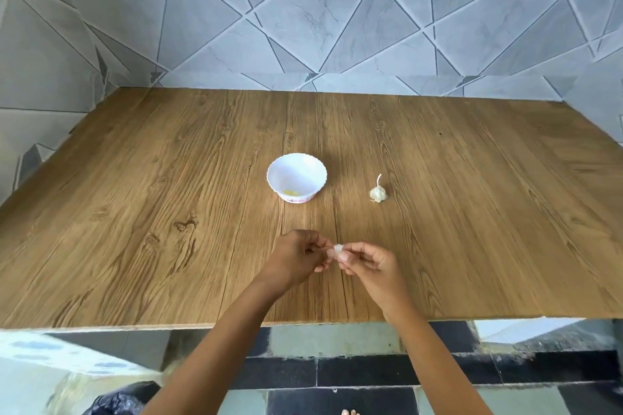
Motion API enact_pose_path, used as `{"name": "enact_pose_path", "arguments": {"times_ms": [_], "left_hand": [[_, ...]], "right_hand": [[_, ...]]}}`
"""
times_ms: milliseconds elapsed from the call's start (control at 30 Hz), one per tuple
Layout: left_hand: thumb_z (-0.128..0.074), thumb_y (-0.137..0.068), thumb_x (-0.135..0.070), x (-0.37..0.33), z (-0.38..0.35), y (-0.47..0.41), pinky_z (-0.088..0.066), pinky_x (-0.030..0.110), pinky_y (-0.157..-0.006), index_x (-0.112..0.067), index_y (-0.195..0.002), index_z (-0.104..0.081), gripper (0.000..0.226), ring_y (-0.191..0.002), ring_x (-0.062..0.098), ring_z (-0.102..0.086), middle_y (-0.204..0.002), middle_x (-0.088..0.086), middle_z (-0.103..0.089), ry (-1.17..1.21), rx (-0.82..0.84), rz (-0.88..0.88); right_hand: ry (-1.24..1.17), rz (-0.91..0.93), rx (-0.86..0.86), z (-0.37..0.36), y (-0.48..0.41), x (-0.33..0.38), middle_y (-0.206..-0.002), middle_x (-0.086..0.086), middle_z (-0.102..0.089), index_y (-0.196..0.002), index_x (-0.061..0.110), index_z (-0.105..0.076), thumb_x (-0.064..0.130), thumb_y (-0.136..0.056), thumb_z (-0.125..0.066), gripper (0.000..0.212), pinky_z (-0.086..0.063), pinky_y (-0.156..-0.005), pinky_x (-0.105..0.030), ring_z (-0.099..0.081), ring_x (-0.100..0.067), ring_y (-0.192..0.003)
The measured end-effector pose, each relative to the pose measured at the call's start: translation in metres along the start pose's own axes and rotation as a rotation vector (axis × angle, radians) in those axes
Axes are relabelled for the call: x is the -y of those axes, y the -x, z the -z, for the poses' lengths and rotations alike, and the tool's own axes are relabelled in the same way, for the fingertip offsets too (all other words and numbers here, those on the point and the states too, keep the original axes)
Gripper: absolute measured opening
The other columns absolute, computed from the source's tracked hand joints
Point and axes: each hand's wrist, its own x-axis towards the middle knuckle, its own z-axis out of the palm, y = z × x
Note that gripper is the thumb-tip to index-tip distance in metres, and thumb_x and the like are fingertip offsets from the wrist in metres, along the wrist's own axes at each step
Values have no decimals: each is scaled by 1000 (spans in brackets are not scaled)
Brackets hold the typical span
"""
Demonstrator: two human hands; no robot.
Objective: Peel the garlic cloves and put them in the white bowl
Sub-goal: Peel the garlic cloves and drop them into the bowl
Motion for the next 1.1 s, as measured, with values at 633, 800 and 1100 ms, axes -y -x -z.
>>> {"name": "enact_pose_path", "arguments": {"times_ms": [633,800,1100], "left_hand": [[-69,-83,-3,-6,-33,4,-58,32,-67,-4,-81,-70,2,-68,23,-65,-73,11,-70,79,-193,122],[-73,-76,2,-7,-23,5,-57,35,-71,-11,-76,-72,12,-68,19,-67,-72,6,-72,3,-281,68],[-77,-74,-3,-7,-20,6,-57,35,-77,-13,-83,-72,15,-74,21,-67,-76,4,-72,-24,-360,29]], "right_hand": [[417,310,-32,29,-14,-22,-85,7,-71,-94,10,-73,3,-83,-68,14,-52,-67,-14,-66,-2,-77],[529,310,47,27,-18,-19,-91,3,-71,-99,11,-72,-2,-83,-64,22,-55,-73,-22,-66,-8,-78],[358,184,70,18,-22,0,-74,7,-66,-87,8,-71,7,-82,-70,4,-44,-57,-6,-61,10,-63]]}}
